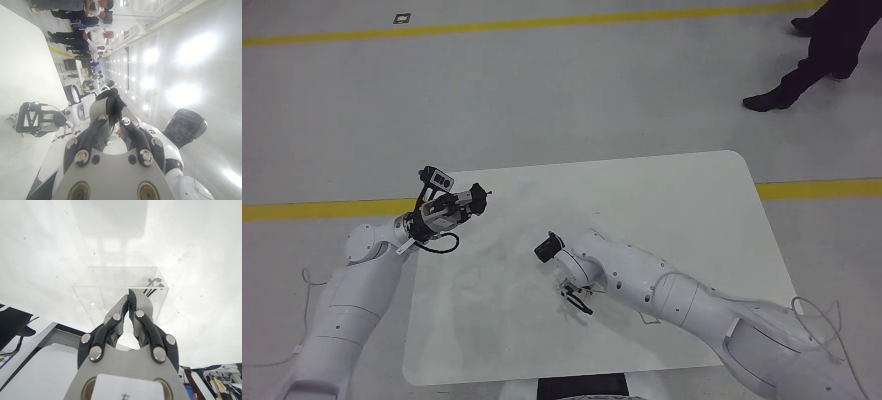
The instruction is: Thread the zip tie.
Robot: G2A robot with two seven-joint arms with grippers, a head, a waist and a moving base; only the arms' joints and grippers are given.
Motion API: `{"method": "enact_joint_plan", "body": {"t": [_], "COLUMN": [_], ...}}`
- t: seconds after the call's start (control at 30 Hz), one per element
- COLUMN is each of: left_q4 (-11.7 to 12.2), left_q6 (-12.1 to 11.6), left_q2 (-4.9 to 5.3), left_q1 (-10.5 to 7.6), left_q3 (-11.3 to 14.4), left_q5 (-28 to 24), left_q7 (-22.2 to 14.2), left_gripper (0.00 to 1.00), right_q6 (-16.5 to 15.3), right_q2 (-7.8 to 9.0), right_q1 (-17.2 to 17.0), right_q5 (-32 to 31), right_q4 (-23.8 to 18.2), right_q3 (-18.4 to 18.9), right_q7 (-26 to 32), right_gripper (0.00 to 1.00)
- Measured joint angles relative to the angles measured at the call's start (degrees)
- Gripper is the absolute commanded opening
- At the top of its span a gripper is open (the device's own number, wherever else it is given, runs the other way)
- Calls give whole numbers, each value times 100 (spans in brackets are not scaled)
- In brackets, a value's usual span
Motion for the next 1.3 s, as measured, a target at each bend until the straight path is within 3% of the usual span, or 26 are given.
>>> {"method": "enact_joint_plan", "body": {"t": [0.63,1.3], "left_q4": [0,0], "left_q6": [0,0], "left_q2": [0,0], "left_q1": [0,0], "left_q3": [0,0], "left_q5": [0,0], "left_q7": [0,0], "left_gripper": [0,0], "right_q6": [0,0], "right_q2": [-42,-1], "right_q1": [19,63], "right_q5": [-300,-110], "right_q4": [99,-77], "right_q3": [8,135], "right_q7": [0,0], "right_gripper": [0,0]}}
